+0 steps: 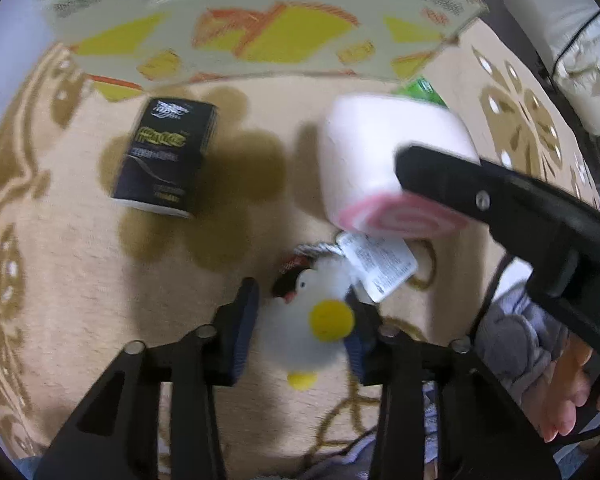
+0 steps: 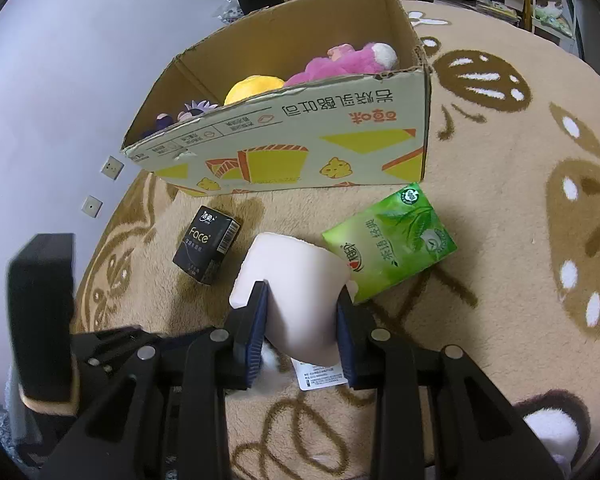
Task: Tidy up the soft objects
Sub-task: 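Grasp the white duck plush with the left tool while the right tool grasps the pink roll cushion, then carry the duck plush with the left tool while the right tool carries the cushion over the box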
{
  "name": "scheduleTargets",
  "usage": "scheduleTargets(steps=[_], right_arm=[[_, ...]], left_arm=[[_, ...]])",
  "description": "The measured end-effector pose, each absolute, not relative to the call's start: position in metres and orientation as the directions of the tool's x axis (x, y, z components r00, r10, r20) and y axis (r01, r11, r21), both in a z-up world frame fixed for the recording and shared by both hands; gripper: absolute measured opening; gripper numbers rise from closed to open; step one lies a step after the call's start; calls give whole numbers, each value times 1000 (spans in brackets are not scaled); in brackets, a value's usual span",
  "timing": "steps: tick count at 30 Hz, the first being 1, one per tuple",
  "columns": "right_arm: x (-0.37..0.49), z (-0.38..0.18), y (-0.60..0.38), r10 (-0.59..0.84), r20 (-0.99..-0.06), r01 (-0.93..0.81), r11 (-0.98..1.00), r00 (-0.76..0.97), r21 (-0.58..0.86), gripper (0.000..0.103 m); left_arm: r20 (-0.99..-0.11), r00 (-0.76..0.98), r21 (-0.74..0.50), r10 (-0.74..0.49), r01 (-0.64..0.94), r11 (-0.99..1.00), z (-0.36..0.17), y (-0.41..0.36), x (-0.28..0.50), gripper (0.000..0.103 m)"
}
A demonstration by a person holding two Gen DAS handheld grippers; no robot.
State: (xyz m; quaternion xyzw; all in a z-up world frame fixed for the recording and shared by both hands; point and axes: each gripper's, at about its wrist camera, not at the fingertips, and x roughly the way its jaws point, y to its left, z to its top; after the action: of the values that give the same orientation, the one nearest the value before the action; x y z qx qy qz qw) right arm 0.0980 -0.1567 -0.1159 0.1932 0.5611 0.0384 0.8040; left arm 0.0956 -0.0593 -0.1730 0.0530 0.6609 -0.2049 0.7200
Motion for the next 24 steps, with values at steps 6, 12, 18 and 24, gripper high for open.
scheduleTargets(steps=[6, 12, 18, 24], right_arm=[[95, -110, -162, 265, -884, 162, 923, 386, 348, 33], [92, -93, -167, 252, -870, 150, 928, 423, 341, 33], [91, -75, -173, 235, -854, 137, 934, 464, 331, 33], [93, -53, -180, 235, -819, 125, 930, 523, 347, 33]], left_arm=[[-980, 99, -119, -172, 403, 908, -168, -71, 89, 29], [-954, 271, -19, -124, 359, 933, -136, -63, 91, 29], [-910, 407, 79, -75, 350, 933, -109, -60, 89, 29], [-825, 565, 178, -19, 292, 940, -82, -40, 92, 29]])
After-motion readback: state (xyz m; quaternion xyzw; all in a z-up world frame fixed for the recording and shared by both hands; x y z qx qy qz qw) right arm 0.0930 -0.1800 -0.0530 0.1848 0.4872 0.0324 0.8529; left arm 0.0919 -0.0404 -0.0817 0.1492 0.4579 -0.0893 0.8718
